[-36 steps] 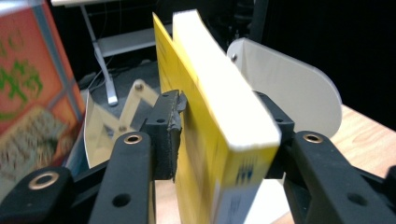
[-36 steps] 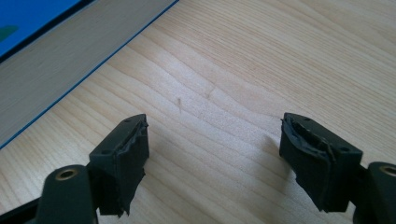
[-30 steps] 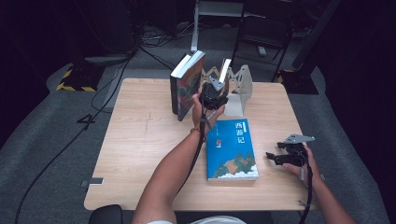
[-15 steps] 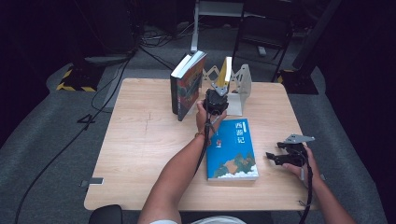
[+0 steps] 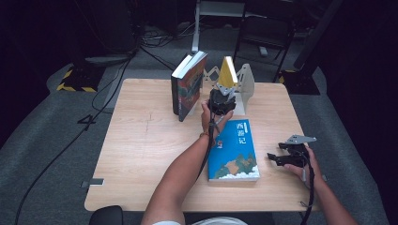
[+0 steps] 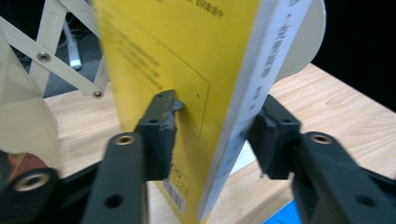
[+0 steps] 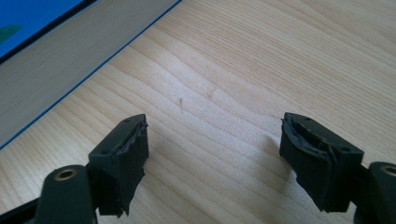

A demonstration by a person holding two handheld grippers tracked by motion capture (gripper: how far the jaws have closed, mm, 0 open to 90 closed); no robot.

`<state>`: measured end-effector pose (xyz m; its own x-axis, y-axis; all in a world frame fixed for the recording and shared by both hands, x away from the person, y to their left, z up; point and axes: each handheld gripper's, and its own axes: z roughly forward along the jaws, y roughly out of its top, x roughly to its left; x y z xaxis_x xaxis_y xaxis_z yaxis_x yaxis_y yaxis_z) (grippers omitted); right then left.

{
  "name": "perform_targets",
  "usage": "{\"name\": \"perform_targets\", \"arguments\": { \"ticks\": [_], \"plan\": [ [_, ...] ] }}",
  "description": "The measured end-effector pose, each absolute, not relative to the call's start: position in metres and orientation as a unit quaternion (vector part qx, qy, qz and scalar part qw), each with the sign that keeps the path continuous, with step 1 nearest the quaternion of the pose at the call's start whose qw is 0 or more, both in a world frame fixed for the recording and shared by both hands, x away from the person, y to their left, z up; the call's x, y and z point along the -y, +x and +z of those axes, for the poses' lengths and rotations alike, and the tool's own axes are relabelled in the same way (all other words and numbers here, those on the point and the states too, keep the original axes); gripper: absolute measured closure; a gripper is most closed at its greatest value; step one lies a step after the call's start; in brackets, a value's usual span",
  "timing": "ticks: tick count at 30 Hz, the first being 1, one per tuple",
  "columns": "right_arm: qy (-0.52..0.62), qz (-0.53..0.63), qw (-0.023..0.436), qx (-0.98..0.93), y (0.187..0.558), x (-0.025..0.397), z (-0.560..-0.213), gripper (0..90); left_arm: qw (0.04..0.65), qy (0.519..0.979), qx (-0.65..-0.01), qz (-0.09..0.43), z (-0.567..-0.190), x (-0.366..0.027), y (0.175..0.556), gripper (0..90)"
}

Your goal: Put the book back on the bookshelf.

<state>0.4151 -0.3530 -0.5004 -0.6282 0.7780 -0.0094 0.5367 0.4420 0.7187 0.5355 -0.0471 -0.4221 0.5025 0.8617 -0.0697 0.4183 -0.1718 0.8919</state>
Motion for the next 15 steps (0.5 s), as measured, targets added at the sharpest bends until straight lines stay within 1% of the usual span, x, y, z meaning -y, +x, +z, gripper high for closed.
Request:
{"name": "perform_targets", "arguments": {
  "ticks": [3,7,10,13,15],
  "plan": [
    [0.395,0.35,0.173,-0.832,0.415,0.353,-0.5,24.2,0.467,0.736,-0.428,0.24,-0.423,0.048,0.531,47.7],
    [0.395,0.35,0.173,-0.831,0.415,0.353,-0.5,24.2,0.459,0.745,-0.418,0.244,-0.424,0.046,0.528,45.7],
    [0.395,0.349,0.173,-0.832,0.415,0.353,-0.5,24.2,0.456,0.754,-0.408,0.239,-0.423,0.041,0.524,40.5],
    [0.395,0.349,0.173,-0.832,0.415,0.353,-0.5,24.2,0.449,0.771,-0.378,0.248,-0.418,0.032,0.512,37.6],
    [0.395,0.349,0.172,-0.832,0.415,0.353,-0.5,24.2,0.45,0.779,-0.361,0.245,-0.415,0.023,0.504,35.5]
  ]
}}
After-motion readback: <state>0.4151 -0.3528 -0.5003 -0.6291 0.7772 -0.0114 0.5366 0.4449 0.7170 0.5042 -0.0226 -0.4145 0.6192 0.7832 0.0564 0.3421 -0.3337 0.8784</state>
